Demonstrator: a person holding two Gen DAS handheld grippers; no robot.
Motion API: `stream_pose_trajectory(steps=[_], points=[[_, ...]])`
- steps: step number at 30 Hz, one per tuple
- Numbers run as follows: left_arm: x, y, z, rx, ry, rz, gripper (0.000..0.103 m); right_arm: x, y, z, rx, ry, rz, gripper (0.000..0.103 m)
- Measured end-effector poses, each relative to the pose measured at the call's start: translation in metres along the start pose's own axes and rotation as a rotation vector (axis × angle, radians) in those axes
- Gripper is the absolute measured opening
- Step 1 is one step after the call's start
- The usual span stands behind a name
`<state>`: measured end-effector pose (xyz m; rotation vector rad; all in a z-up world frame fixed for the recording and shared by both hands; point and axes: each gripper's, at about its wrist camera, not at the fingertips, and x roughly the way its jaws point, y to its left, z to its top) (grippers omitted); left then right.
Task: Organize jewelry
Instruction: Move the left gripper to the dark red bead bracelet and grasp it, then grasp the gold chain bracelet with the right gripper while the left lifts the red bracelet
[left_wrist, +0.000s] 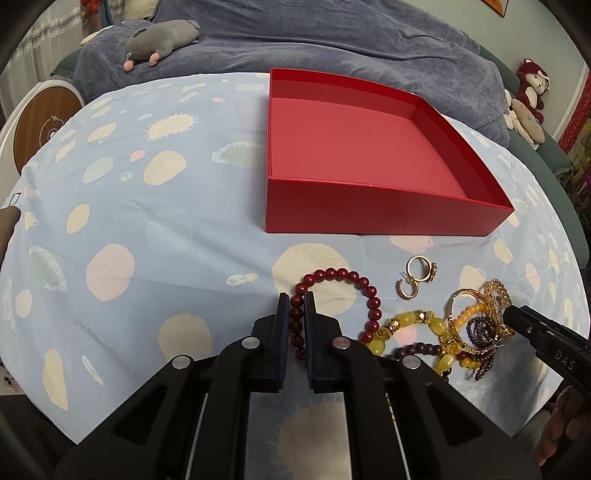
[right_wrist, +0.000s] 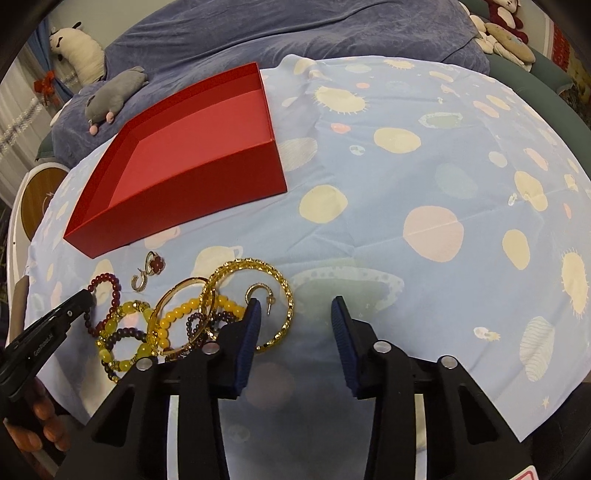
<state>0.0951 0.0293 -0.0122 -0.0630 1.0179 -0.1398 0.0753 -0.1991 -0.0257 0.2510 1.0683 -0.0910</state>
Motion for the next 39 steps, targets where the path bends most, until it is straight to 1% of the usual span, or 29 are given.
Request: stream_pose_trajectory(steps=[3,4,7,8,10,18,27,31,33,36,39], points=[[0.002,0.0,-0.001,-0.003,0.008,0.003,0.008,0.0,0.001,-0.001,-0.012,0.0,-0.004,0.032],[0.002,0.001,-0.001,-0.004,0.008,0.002,0.008,0.0,0.002,0.0,-0.014,0.002,-0.006,0.029],[0.002,0.001,0.0,-0.006,0.011,0.0,0.008,0.002,0.003,0.001,-0.024,0.01,-0.008,0.009],[0.002,0.001,0.0,-0.008,0.013,-0.002,0.008,0.002,0.004,0.002,-0.026,0.012,-0.01,0.005],[0.0,0.002,0.001,-0.014,0.019,-0.009,0.008,0.001,0.003,0.003,-0.017,0.02,0.006,0.004],[-0.022,0.0,0.008,-0.013,-0.019,-0.035,0.007,-0.028,0.006,0.01,-0.017,-0.04,0.043,0.004],[-0.061,-0.015,0.027,0.023,-0.073,-0.097,0.007,-0.065,0.014,0.031,-0.043,-0.115,0.098,0.004],[-0.075,-0.022,0.046,0.048,-0.099,-0.125,0.007,-0.069,0.02,0.046,-0.064,-0.126,0.123,0.004],[-0.078,-0.025,0.06,0.062,-0.111,-0.138,0.007,-0.066,0.024,0.059,-0.075,-0.125,0.134,0.004],[-0.077,-0.031,0.087,0.087,-0.13,-0.155,0.007,-0.059,0.033,0.082,-0.1,-0.131,0.139,0.004],[-0.068,-0.036,0.119,0.104,-0.146,-0.172,0.008,-0.044,0.041,0.113,-0.115,-0.126,0.148,0.004]])
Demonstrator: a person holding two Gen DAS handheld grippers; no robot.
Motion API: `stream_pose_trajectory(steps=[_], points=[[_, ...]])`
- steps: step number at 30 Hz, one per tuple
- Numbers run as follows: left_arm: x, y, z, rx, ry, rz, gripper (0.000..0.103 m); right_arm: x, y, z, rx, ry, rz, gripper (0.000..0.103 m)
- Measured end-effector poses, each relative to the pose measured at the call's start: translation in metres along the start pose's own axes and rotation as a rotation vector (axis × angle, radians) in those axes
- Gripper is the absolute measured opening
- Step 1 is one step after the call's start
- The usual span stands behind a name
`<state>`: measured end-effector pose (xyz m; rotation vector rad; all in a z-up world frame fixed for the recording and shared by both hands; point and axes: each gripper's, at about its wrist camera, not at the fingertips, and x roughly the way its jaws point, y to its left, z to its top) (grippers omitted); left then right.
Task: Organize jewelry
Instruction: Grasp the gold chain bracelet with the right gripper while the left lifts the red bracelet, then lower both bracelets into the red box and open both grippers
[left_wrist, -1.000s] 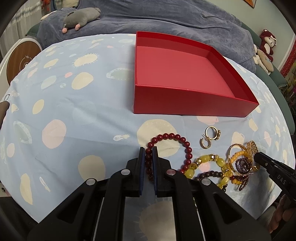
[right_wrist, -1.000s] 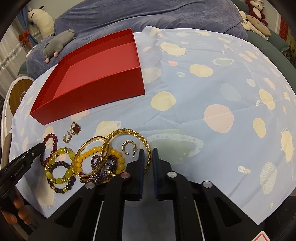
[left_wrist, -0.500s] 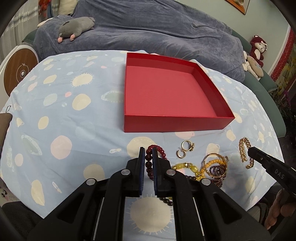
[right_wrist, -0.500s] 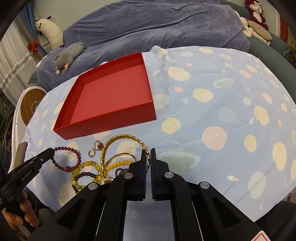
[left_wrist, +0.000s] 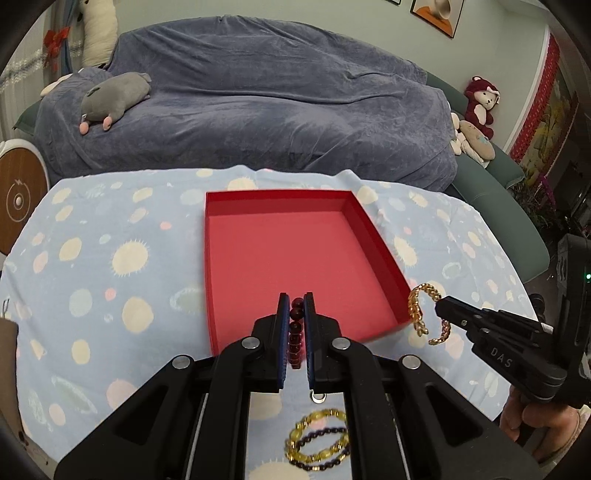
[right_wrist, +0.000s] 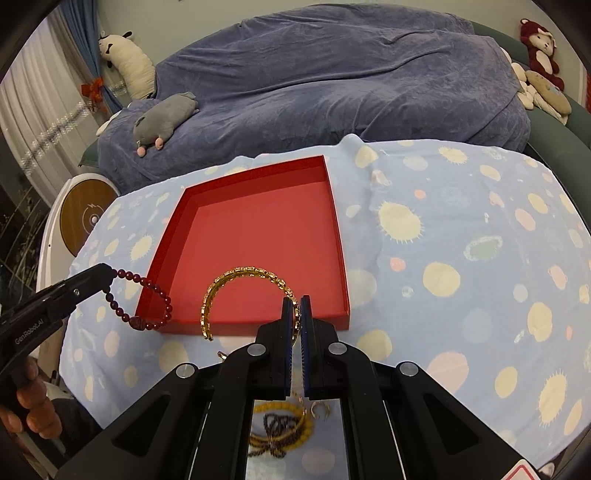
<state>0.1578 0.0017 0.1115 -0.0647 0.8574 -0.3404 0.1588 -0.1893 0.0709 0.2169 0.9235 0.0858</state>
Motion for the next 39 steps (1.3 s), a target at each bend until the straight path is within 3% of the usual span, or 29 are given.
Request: stream_pose_trajectory(steps=[11,21,27,29,31,39], points=[[0.104,0.023,0.074,0.033,0.037,0.021,0.008,0.104,0.011,0.092,-0.082,0.058,-0.026,0.004],[0.182,0.05,0.083,0.04,0.107,0.054,0.008,0.186,0.013,0.109,-0.149,0.154,-0.067,0.004],[0.198,0.056,0.08,0.036,0.124,0.093,0.01,0.192,0.007,0.114,-0.129,0.156,-0.094,0.005],[0.197,0.058,0.08,0.033,0.115,0.112,0.017,0.19,0.007,0.11,-0.146,0.148,-0.107,0.005],[0.196,0.062,0.08,0.016,0.104,0.116,0.032,0.186,0.009,0.104,-0.175,0.13,-0.133,0.004],[0.191,0.057,0.08,0.033,0.082,0.117,0.041,0.169,-0.005,0.09,-0.083,0.118,-0.144,0.005]])
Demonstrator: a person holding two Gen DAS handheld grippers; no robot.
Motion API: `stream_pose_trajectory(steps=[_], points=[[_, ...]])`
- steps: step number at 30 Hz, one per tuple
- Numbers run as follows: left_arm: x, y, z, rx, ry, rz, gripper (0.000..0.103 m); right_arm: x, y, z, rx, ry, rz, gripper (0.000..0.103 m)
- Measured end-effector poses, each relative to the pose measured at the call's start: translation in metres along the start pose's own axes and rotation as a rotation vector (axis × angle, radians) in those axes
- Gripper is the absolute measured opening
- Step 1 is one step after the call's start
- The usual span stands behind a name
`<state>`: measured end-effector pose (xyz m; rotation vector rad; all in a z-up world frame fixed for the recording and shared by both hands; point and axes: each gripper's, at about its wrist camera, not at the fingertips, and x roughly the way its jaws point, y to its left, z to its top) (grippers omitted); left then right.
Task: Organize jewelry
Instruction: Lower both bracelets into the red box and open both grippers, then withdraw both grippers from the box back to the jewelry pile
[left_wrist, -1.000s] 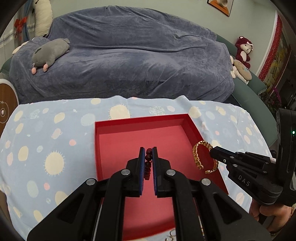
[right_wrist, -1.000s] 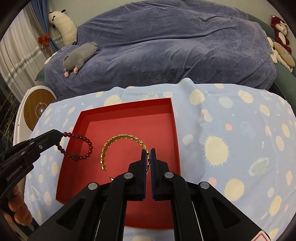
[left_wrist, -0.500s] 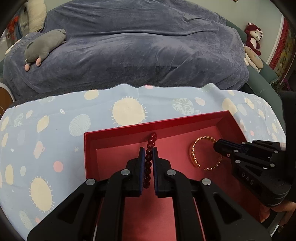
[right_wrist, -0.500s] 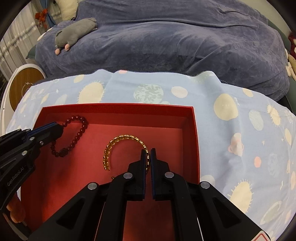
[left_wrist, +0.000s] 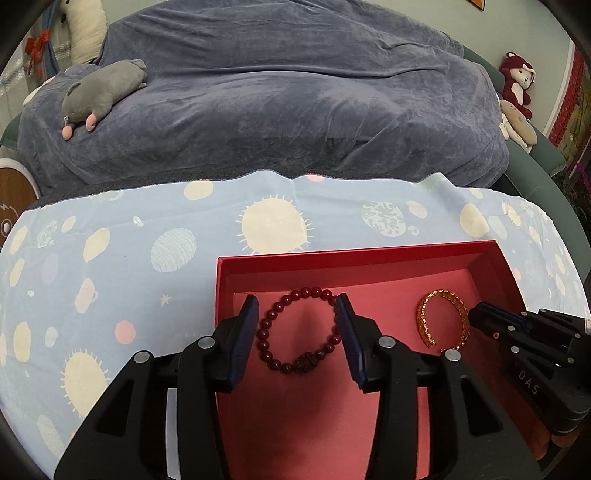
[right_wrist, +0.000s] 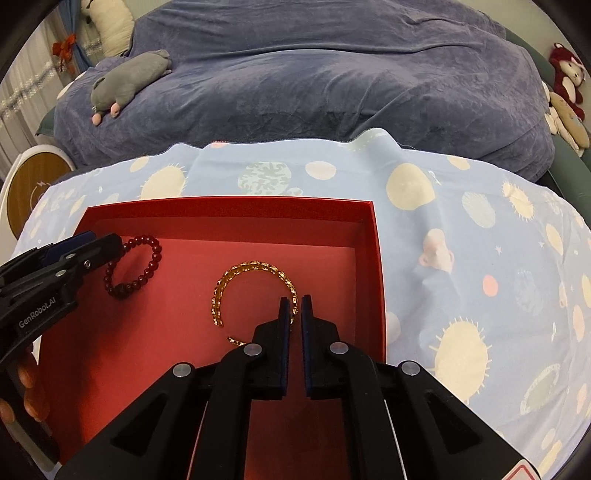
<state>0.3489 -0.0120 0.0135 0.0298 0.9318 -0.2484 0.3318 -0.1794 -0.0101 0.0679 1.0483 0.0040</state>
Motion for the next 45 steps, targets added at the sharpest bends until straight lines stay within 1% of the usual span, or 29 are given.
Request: stream_pose_trajectory(steps=[1,3,7,9,13,18,23,28,32,36,42,44,45], points=[[-0.001,-0.001,0.0,0.005,-0.005,0.008,0.041,-0.001,0.001,0.0,-0.003,0.002,0.002,0.006],[-0.006,-0.003,-0.001,0.003,-0.009,0.019,0.041,-0.006,0.0,-0.001,0.003,0.008,0.001,0.012],[-0.031,-0.006,-0.006,0.002,-0.038,0.02,0.041,-0.035,-0.004,-0.01,0.024,-0.031,0.005,0.02],[-0.049,-0.007,-0.011,-0.002,-0.05,0.015,0.041,-0.05,-0.007,-0.019,0.024,-0.038,0.009,0.021],[-0.09,-0.011,-0.028,0.0,-0.085,0.0,0.042,-0.084,-0.012,-0.046,0.019,-0.061,-0.001,0.021],[-0.132,-0.018,-0.068,0.011,-0.084,0.006,0.043,-0.125,-0.02,-0.091,0.039,-0.071,0.002,0.023],[-0.154,-0.021,-0.124,-0.006,-0.03,-0.001,0.044,-0.152,-0.018,-0.144,0.038,-0.058,0.003,0.027],[-0.163,-0.028,-0.176,-0.042,0.032,-0.019,0.044,-0.162,-0.01,-0.193,0.039,-0.021,0.008,0.027],[-0.163,-0.036,-0.205,-0.067,0.072,-0.037,0.047,-0.161,-0.003,-0.224,0.039,0.013,0.01,0.027],[-0.157,-0.044,-0.221,-0.062,0.095,-0.035,0.047,-0.159,0.0,-0.244,0.051,0.036,0.021,0.027],[-0.144,-0.046,-0.232,-0.074,0.13,-0.036,0.046,-0.156,0.0,-0.254,0.065,0.054,0.029,0.027],[-0.142,-0.048,-0.234,-0.069,0.133,-0.039,0.044,-0.155,-0.001,-0.254,0.069,0.055,0.031,0.027],[-0.14,-0.049,-0.235,-0.067,0.138,-0.044,0.04,-0.155,-0.002,-0.254,0.073,0.054,0.031,0.027]])
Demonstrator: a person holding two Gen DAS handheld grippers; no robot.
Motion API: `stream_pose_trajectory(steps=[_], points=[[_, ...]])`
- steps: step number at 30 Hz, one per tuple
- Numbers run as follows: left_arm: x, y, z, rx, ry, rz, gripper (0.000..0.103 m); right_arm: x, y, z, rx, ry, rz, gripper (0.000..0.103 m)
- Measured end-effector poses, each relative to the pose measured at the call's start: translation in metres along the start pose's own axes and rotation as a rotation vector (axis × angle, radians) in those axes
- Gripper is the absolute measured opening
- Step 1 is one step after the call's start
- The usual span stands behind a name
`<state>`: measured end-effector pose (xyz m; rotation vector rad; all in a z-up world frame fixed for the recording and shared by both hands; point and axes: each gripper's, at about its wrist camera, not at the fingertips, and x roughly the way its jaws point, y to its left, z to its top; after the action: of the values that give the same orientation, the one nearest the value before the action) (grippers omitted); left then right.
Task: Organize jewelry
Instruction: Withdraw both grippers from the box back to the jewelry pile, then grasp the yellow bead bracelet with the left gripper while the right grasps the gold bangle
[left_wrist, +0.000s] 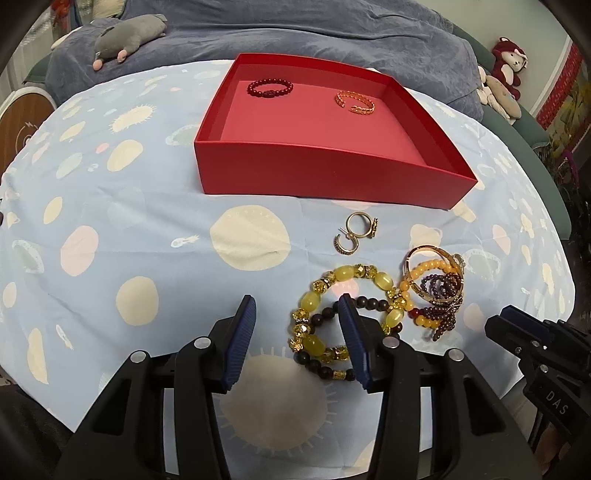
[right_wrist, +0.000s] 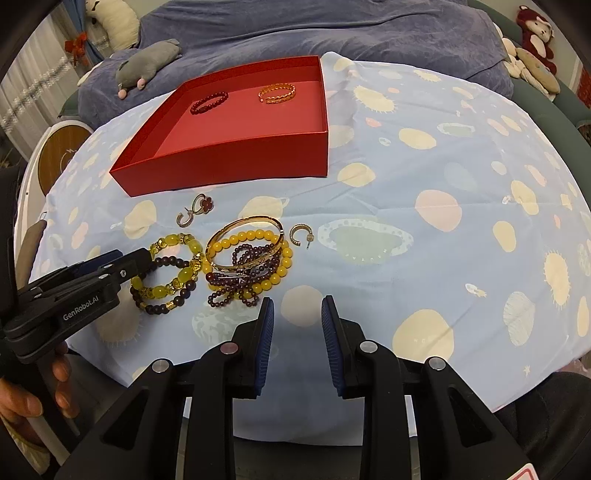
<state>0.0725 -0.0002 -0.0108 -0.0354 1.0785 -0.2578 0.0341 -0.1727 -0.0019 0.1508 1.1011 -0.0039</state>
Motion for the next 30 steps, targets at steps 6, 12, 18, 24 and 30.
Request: stream_pose_trajectory(steps=[6,12,18,24,30], points=[[0.003,-0.006,-0.002,0.01,0.01,-0.034,0.019,0.001,-0.001,0.005,0.014,-0.002,0.013,0.027],[-0.003,-0.003,0.0,-0.015,0.011,-0.058,0.009,0.002,-0.001,0.018,0.043,-0.011,0.031,0.027],[-0.008,0.001,0.001,-0.03,-0.001,-0.065,0.009,0.006,0.007,0.027,0.041,-0.018,0.042,0.04],[-0.01,0.01,0.001,-0.06,-0.004,-0.071,0.009,0.017,0.022,0.032,0.002,-0.003,0.05,0.048],[-0.011,0.014,0.003,-0.071,-0.005,-0.077,0.009,0.033,0.037,0.036,-0.036,0.021,0.043,0.055]])
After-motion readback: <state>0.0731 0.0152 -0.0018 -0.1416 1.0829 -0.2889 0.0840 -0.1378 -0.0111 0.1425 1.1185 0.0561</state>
